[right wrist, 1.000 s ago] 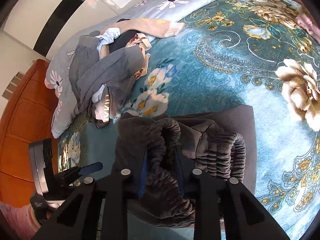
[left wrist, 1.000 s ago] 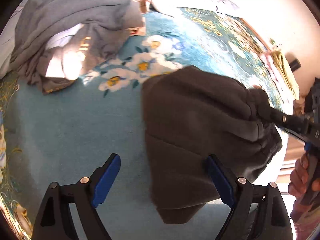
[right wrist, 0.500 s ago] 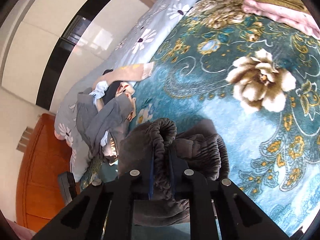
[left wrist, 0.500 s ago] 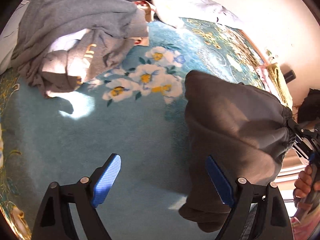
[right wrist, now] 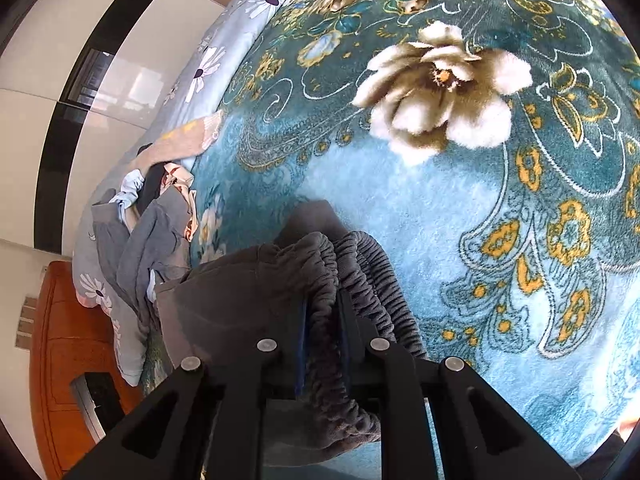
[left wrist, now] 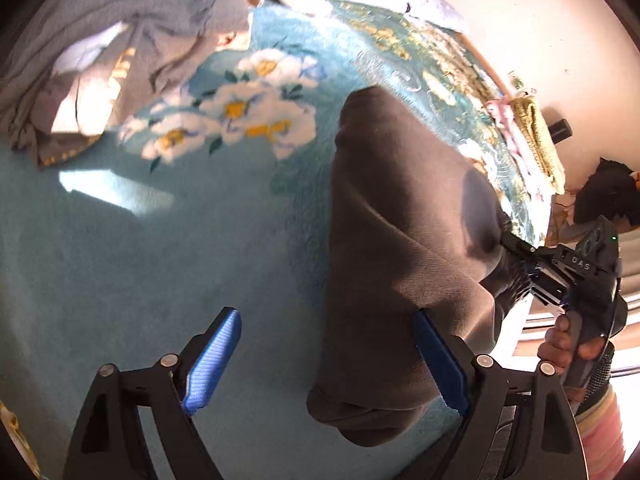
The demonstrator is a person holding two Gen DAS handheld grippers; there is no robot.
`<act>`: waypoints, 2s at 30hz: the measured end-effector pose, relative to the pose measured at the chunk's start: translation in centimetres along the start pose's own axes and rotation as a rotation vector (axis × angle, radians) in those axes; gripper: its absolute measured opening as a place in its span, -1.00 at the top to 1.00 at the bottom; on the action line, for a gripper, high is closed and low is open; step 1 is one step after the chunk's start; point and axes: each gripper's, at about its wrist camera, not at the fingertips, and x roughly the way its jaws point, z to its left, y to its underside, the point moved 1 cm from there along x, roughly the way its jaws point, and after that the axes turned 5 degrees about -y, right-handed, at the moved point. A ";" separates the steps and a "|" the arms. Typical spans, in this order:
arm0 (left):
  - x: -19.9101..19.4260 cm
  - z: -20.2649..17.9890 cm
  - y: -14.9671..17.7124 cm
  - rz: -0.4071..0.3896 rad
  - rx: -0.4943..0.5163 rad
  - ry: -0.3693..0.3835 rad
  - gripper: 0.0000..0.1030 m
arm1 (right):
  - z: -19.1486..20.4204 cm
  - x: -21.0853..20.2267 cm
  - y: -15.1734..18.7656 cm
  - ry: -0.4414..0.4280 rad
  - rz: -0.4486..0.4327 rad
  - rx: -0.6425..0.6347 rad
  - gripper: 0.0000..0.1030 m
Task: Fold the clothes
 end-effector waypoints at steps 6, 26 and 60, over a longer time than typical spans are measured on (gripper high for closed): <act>-0.1 1.0 -0.1 -0.003 -0.018 -0.058 -0.74 | 0.0 -0.2 0.2 -0.001 -0.001 -0.002 0.62; 1.0 -7.0 -1.0 -0.018 0.190 0.054 -0.74 | 1.4 -1.1 2.9 0.003 -0.008 -0.085 0.58; 2.8 -3.6 -3.9 0.020 0.024 0.156 -0.83 | -4.4 2.9 3.0 -0.167 0.061 0.137 -0.86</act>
